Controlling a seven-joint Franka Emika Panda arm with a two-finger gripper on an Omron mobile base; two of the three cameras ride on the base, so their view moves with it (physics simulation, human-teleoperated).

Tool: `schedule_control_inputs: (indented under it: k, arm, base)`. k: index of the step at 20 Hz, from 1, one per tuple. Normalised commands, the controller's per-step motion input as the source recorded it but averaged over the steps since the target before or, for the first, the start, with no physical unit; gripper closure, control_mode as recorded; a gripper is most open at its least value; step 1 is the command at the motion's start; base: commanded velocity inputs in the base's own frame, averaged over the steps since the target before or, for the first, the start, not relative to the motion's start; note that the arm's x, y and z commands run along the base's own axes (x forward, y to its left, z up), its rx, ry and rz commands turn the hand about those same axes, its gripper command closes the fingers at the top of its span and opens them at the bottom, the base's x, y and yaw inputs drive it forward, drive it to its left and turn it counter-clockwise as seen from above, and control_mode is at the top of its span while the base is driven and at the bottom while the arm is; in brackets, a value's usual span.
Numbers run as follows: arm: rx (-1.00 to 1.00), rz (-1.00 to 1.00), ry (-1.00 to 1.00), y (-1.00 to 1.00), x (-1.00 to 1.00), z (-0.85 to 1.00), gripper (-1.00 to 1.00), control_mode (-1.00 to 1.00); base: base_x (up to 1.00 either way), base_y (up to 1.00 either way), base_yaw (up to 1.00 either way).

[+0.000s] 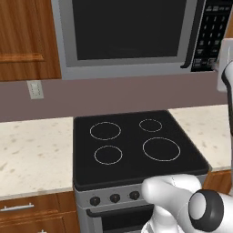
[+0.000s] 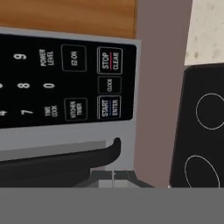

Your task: Transport the fish from the fridge to the microwave and turn on the microwave.

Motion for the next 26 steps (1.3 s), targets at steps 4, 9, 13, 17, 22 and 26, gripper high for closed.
schedule_control_inputs:
  k: [4,9,13,17,22,26]
  arm:
    - [0.03,0.00,0.00,0.00,0.29,0.00,1.00,-1.00]
    - [0.03,0.00,0.00,0.00,0.22,0.00,1.00,-1.00]
    - [0.01,-0.01,0.00,0.00,0.08,0.00,1.00,-1.00]
    - [0.00,-0.01,0.00,0.00,0.04,0.00,1.00,-1.00]
    - [0.00,-0.03,0.00,0.00,0.00,-0.09,1.00,-1.00]
    - [0.00,-0.03,0.00,0.00,0.06,-0.21,1.00,-1.00]
  base:
    - [0.00,0.00,0.00]
    - [0.00,0.00,0.00]
    - [0.00,0.00,0.00]
    - [0.00,0.00,0.00]
    - [0.00,0.00,0.00]
    - [0.00,0.00,0.00]
